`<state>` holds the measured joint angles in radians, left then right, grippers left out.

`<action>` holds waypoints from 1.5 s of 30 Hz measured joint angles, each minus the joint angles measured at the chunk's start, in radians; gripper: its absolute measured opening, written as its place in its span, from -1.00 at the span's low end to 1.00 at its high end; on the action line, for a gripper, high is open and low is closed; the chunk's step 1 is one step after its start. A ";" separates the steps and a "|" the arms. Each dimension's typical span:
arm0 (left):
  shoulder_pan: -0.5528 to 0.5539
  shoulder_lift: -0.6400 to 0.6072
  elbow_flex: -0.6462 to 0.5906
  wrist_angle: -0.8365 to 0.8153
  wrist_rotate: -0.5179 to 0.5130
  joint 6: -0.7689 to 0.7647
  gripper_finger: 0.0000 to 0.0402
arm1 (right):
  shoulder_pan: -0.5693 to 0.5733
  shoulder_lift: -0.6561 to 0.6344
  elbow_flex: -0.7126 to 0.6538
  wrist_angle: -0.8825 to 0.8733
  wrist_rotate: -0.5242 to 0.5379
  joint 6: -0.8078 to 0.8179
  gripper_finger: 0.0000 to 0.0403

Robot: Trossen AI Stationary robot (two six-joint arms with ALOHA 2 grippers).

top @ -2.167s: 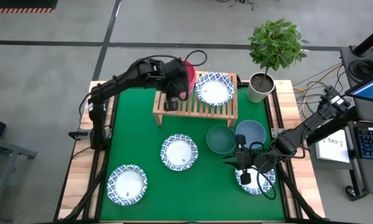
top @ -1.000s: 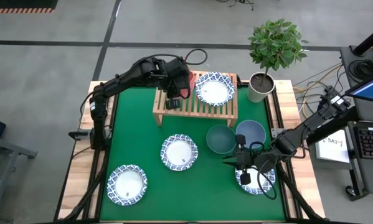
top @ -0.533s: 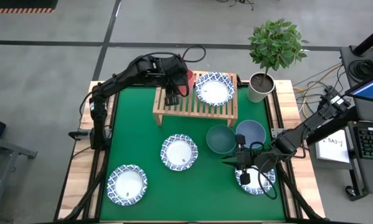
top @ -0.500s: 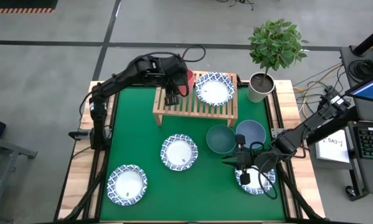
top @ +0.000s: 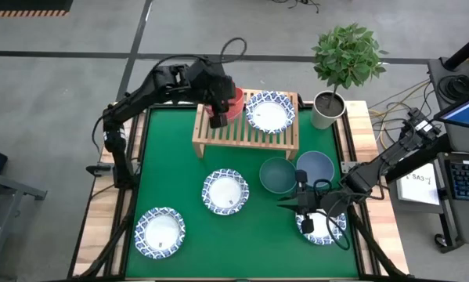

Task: Place and stack bowls onto a shelf
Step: Stack the orange bowl on top of the pink bowl on the shelf

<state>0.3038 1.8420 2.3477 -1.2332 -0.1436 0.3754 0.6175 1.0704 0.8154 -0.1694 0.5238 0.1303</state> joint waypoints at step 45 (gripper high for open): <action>0.121 -0.486 -1.251 1.203 0.109 -0.281 -0.99 | 0.000 0.001 -0.034 0.056 0.000 -0.037 -0.74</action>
<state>0.4243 1.3560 1.0969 -0.0299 -0.0341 0.0944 0.6174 1.0710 0.7811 -0.1139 0.5240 0.0933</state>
